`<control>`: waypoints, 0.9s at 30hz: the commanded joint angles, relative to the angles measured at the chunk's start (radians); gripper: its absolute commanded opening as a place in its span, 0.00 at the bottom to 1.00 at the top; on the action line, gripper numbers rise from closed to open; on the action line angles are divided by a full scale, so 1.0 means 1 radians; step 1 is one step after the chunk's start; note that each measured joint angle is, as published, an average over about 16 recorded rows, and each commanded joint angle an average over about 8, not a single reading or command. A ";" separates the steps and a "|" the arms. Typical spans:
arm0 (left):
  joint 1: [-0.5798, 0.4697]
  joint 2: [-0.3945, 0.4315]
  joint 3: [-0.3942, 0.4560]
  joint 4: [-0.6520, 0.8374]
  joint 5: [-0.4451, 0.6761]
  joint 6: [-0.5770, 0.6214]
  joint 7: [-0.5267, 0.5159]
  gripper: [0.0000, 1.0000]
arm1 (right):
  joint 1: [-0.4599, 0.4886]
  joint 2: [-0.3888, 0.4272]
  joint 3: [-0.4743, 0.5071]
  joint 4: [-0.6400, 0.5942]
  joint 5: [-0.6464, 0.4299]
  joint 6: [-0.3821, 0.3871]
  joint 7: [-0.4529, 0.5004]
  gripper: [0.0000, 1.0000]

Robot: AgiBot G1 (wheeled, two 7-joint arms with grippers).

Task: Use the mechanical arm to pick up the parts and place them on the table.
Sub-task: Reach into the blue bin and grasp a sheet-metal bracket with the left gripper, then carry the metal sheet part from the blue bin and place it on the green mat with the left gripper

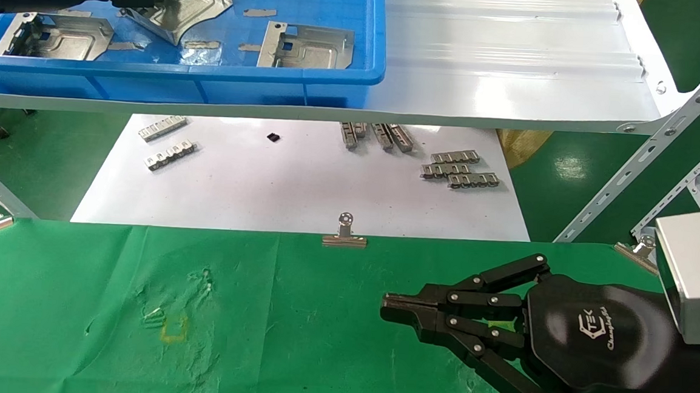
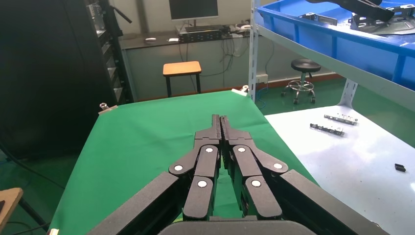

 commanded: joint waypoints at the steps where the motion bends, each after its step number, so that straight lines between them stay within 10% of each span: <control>1: 0.003 0.001 -0.003 0.001 -0.004 -0.009 -0.001 0.00 | 0.000 0.000 0.000 0.000 0.000 0.000 0.000 1.00; 27: -0.002 -0.035 -0.047 -0.033 -0.068 0.132 0.015 0.00 | 0.000 0.001 -0.001 0.000 0.001 0.001 -0.001 1.00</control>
